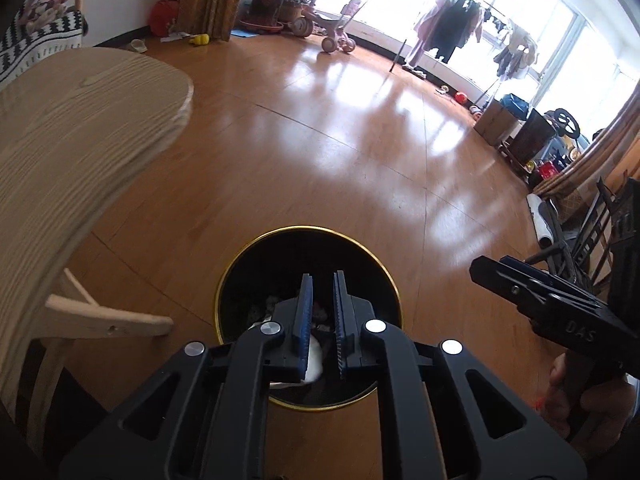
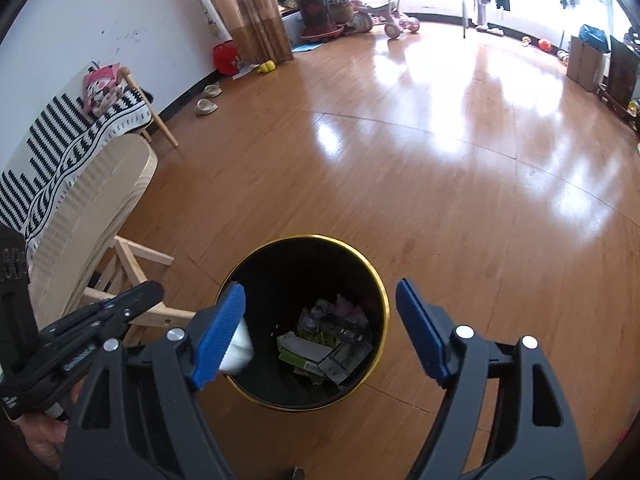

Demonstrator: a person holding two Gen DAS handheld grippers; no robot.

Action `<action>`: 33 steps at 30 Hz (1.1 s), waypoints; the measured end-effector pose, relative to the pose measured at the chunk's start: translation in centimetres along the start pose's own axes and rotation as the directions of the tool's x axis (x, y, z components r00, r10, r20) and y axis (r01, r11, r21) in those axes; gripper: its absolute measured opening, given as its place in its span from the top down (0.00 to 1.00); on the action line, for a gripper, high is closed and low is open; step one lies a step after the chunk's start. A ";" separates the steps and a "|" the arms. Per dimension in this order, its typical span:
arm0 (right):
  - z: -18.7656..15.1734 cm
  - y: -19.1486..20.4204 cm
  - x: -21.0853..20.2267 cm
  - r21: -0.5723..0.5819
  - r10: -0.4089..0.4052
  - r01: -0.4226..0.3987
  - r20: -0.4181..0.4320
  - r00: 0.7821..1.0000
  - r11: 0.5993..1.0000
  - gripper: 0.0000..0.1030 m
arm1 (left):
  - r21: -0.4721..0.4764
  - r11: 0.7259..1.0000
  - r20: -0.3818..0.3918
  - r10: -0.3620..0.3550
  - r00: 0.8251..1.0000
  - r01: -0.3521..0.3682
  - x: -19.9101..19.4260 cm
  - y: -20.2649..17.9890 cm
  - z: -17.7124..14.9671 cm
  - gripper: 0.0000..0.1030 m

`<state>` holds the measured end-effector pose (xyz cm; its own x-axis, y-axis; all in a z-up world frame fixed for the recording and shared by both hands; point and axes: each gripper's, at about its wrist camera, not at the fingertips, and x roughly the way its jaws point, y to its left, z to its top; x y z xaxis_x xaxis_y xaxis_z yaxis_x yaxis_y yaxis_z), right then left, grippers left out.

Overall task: Collect trash
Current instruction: 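Carry the wrapper and blister pack over the bin and open both tools, then grasp the white wrapper strip with the left tool while the right tool grasps the crumpled newspaper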

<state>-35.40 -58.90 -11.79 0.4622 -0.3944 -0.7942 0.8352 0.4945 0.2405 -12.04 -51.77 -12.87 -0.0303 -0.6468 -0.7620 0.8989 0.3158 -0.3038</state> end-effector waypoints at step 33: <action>-0.6 30.7 1.6 -0.404 0.320 -0.344 -0.129 0.939 0.847 0.18 | -0.422 0.734 0.124 0.628 0.769 -0.532 -34.2 26.8 -9.4 0.08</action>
<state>-9.21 -43.87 -5.97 0.6625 -0.1122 -0.7406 0.4283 0.8679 0.2516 9.02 -14.67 -0.30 0.5951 -0.3850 -0.7055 0.4917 0.8688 -0.0594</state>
